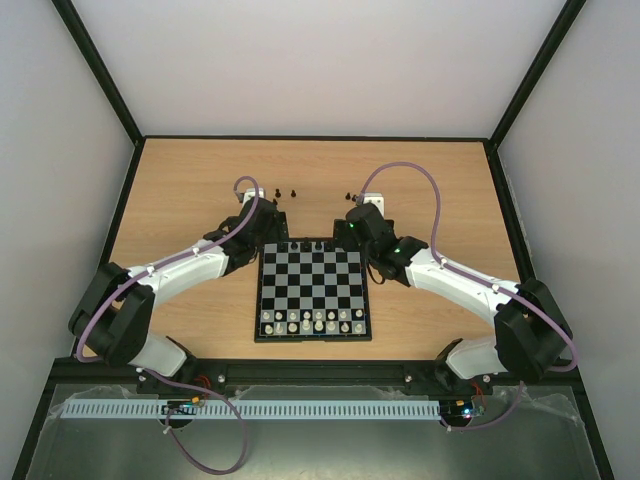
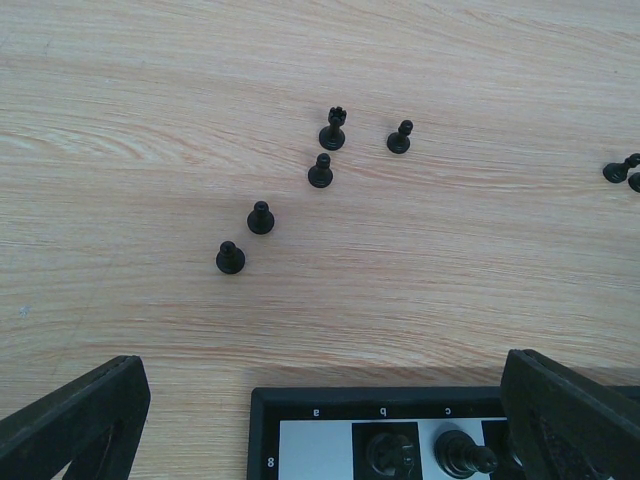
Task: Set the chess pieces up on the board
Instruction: Pick up the chess piece at the center of the board.
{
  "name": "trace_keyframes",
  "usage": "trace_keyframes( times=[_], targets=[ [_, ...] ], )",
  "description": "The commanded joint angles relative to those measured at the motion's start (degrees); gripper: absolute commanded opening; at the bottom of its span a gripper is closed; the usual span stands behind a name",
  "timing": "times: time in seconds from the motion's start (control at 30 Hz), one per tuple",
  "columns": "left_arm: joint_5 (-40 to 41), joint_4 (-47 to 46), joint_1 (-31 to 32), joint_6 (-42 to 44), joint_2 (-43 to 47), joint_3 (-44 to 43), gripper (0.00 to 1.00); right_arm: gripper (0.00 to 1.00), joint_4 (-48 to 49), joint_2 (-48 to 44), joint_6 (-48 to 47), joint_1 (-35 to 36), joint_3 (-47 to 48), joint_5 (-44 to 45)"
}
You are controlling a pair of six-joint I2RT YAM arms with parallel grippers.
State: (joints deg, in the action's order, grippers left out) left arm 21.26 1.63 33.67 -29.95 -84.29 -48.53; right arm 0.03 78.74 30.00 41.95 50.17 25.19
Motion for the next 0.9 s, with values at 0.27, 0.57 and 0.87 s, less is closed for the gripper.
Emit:
trace_keyframes(
  times=[0.27, 0.57, 0.87],
  targets=[
    [0.43, -0.31, -0.49, 0.49, 0.82, -0.59, 0.99, 0.99, 0.85, -1.25, -0.37, -0.38, -0.71, 1.88],
    [0.37, -0.31, -0.47, 0.34, 0.95, -0.54, 0.99, 0.89, -1.17, 0.21, -0.72, -1.65, 0.55, 1.02],
    [-0.16, -0.27, -0.48, 0.38, 1.62, -0.52, 0.99, 0.74, -4.01, 2.64, -1.65, -5.33, 3.04, -3.83]
  ],
)
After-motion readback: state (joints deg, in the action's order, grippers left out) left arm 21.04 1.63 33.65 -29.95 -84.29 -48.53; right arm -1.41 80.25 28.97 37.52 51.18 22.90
